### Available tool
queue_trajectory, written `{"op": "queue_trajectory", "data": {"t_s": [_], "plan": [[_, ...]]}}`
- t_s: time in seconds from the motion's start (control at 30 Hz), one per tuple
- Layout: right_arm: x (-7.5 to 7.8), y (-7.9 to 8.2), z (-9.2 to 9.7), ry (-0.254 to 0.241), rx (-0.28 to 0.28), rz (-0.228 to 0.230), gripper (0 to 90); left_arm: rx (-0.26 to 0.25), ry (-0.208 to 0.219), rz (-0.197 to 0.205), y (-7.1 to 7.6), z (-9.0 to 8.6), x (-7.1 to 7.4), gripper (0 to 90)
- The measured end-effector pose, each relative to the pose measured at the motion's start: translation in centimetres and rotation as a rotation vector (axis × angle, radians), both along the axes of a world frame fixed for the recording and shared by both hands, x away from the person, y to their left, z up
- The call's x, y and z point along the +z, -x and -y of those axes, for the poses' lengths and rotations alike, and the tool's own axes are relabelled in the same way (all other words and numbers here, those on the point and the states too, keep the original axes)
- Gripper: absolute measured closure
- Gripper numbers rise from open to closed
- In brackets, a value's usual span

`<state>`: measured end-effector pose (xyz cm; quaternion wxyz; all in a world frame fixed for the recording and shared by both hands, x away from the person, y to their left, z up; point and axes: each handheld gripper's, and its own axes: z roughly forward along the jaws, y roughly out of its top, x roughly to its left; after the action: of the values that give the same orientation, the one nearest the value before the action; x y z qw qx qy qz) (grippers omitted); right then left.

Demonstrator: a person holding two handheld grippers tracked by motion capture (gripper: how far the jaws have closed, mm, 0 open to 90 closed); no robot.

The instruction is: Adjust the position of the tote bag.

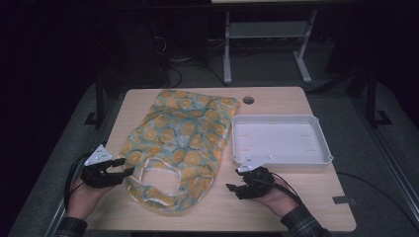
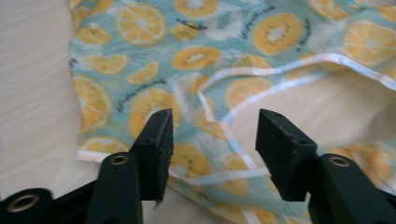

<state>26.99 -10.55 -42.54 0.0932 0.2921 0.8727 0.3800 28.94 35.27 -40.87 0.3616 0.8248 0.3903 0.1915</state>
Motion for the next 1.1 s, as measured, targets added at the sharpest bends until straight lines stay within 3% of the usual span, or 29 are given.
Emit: {"op": "queue_trajectory", "data": {"t_s": [0.1,0.17,0.37,0.57,0.73,0.93,1.07,1.1], "plan": [[-0.2,-0.7,-1.5,0.0,0.021,-0.003,42.8,0.041,-0.001,0.01,-0.6,-0.4,0.1,51.7],[-0.2,-1.1,-2.1,-0.002,0.031,-0.002,43.3,0.082,-0.03,0.016,-1.5,-1.0,0.1,52.2],[-0.3,-1.9,-3.5,0.001,0.041,-0.002,43.5,0.14,-0.071,0.011,-2.8,-2.0,-0.3,52.1],[-1.0,-2.7,-4.6,0.014,0.051,-0.017,43.9,0.19,-0.049,-0.012,-4.3,-3.5,-1.2,44.2],[-1.5,-3.2,-5.2,0.027,0.054,-0.031,43.7,0.194,-0.034,-0.043,-5.0,-4.1,-2.0,41.3],[-2.3,-3.6,-5.7,0.051,0.064,-0.044,44.9,0.179,-0.056,-0.106,-6.0,-4.0,-3.4,43.8],[-2.8,-3.8,-5.9,0.06,0.051,-0.05,54.9,0.165,-0.065,-0.138,-6.4,-3.9,-3.9,50.9],[-3.0,-3.8,-6.1,0.095,0.044,-0.039,62.1,0.161,-0.07,-0.142,-6.4,-3.9,-4.0,56.8]]}}
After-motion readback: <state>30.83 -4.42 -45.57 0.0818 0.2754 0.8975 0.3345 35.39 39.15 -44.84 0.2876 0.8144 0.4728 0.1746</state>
